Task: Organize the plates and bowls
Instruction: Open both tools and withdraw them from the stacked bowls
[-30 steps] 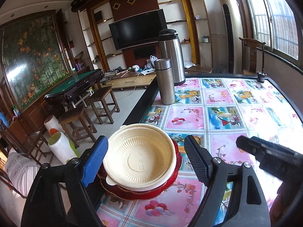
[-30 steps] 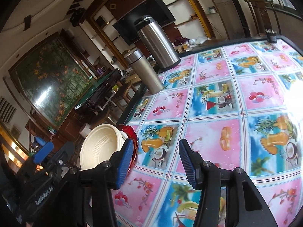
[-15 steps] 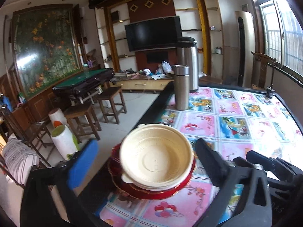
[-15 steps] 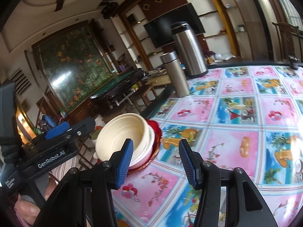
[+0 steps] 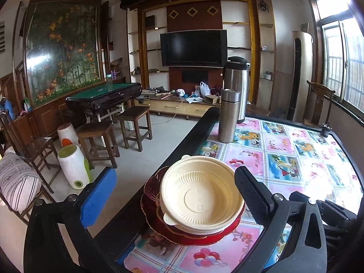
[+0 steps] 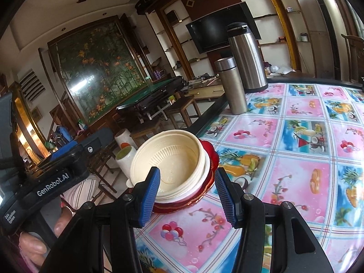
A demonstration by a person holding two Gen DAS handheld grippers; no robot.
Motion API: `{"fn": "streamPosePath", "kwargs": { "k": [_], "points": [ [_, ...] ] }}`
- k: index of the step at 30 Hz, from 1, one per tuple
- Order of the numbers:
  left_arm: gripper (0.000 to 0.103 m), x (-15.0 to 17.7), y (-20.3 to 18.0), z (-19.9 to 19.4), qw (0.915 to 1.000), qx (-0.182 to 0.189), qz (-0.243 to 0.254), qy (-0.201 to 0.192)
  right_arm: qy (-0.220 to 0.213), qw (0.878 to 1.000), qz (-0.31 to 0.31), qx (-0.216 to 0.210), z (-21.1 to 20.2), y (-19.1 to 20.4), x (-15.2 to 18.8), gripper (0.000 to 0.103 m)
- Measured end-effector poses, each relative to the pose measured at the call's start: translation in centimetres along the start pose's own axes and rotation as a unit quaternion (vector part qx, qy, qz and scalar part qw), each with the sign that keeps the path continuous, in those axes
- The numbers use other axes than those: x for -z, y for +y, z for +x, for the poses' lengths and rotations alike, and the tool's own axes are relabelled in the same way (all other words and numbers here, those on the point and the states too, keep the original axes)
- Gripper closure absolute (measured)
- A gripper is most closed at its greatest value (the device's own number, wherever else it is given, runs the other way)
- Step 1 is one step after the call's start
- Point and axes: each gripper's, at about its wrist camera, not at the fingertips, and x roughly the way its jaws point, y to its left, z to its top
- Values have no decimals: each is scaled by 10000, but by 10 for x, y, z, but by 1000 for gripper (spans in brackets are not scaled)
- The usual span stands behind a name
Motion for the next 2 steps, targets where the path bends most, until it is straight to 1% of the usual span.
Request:
{"fn": "streamPosePath", "kwargs": {
  "k": [2],
  "points": [
    [0,1,0,3,10000,27,18,92,5,10000,-29,-1,1,3,0,50]
  ]
}}
